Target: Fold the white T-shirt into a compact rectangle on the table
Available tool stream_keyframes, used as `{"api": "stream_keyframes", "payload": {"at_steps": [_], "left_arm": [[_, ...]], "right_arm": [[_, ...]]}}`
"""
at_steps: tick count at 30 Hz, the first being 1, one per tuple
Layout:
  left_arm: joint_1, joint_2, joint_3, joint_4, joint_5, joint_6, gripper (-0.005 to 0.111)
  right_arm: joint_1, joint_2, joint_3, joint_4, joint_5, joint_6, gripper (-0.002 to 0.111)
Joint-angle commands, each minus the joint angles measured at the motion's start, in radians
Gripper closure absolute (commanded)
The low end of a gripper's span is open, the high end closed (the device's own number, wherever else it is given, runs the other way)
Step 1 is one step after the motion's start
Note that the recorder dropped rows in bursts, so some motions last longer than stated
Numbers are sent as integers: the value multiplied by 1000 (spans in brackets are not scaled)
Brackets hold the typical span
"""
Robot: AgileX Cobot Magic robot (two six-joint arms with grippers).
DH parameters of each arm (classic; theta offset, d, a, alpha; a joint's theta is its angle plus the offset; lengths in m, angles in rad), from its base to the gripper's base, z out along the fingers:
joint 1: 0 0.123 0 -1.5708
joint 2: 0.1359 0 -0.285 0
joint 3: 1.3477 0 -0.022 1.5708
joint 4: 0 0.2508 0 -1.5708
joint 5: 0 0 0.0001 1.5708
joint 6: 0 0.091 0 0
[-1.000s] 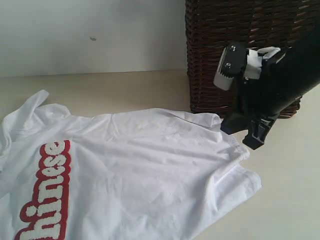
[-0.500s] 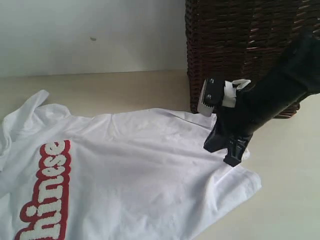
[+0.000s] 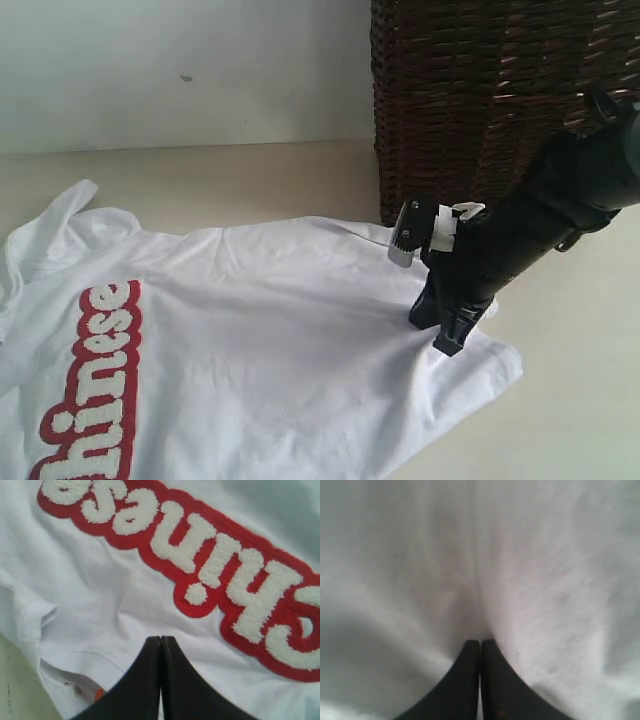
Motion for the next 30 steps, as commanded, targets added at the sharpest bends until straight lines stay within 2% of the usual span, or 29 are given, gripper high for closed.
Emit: {"api": "stream_keyframes", "payload": {"at_steps": [1, 5, 10, 13, 20, 23, 30], "left_arm": [[-6, -3, 5, -12, -7, 2, 107], [-6, -5, 5, -12, -7, 2, 107], [-6, -6, 5, -12, -7, 2, 107], [-6, -6, 5, -12, -7, 2, 107], [-6, -12, 5, -13, -9, 2, 107], [-6, -24, 5, -14, -20, 2, 107], [-6, -52, 5, -14, -25, 2, 107]], "right_arm": [[-3, 31, 3, -108, -16, 103, 106], [-5, 31, 3, -289, -24, 304, 106], [-5, 31, 3, -604, -47, 613, 106], [-5, 31, 3, -729, -32, 725, 106], [-5, 31, 3, -760, 138, 722, 106], [-5, 31, 3, -721, 242, 643, 106], [-3, -26, -6, -623, 251, 496, 106]]}}
